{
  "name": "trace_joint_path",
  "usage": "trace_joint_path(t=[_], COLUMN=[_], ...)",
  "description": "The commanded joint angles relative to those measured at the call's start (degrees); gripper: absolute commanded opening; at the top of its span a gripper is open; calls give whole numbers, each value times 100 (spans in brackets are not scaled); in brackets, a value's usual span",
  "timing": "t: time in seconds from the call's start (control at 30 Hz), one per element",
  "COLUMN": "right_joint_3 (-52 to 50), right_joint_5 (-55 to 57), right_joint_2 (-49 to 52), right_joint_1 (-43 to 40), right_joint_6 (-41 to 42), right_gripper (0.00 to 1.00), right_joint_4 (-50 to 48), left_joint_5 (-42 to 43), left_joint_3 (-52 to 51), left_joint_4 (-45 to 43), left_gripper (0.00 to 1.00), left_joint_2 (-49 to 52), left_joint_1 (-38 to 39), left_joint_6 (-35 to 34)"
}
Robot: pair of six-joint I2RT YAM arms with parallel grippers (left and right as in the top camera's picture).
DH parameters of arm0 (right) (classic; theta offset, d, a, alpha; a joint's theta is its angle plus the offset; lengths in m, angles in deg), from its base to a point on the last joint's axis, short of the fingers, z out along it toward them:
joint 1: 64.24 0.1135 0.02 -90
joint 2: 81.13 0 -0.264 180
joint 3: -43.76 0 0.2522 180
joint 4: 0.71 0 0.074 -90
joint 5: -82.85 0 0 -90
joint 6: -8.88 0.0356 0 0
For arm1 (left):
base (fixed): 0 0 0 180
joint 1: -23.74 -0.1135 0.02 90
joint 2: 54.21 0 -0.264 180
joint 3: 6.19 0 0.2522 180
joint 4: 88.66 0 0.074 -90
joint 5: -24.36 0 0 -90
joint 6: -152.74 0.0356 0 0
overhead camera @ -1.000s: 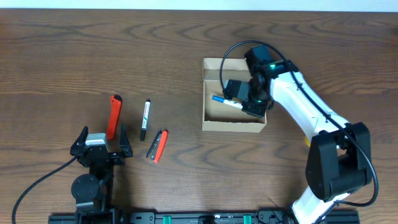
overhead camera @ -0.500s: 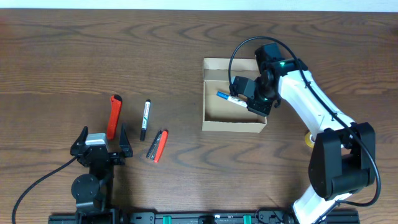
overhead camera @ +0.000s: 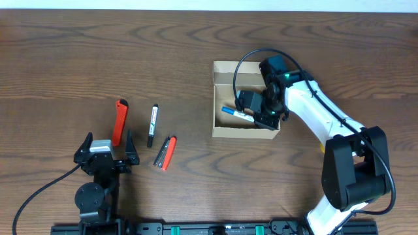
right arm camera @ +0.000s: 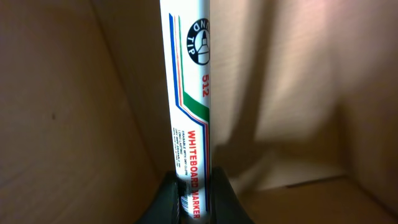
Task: Pack container
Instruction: 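Carry the marker with the right gripper into the cardboard box, then release the marker in the box and lift the right gripper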
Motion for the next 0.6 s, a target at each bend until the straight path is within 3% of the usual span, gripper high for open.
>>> trace_joint_path(t=[0.0,0.13,0.17,0.23,0.33,0.57], right_joint_3=[-203,-214,-214,-214,-214,-181], right_joint_5=[-136,-116,-111,-114,-114,-118], right_joint_2=[39,39,39,39,37,35], right_joint_1=[48,46,46,46,46,46], right_joint_6=[-74,11,13,68,173,492], right_gripper=[1,4,9,32,49,58], right_joint_4=[-68,-162,-184,-227,-299,-400], left_joint_5=[22,22,22,22,22,22], left_joint_3=[-140,-140,-140,-140,-140,-140], left_joint_4=[195,192,192,195,195,195], left_gripper=[95,95,96,96,95,95], left_joint_2=[-42,-42,-42,-42,-42,-42], left_joint_1=[26,26,26,26,26,26], left_joint_6=[-61,-61,-61,-61,-61,-61])
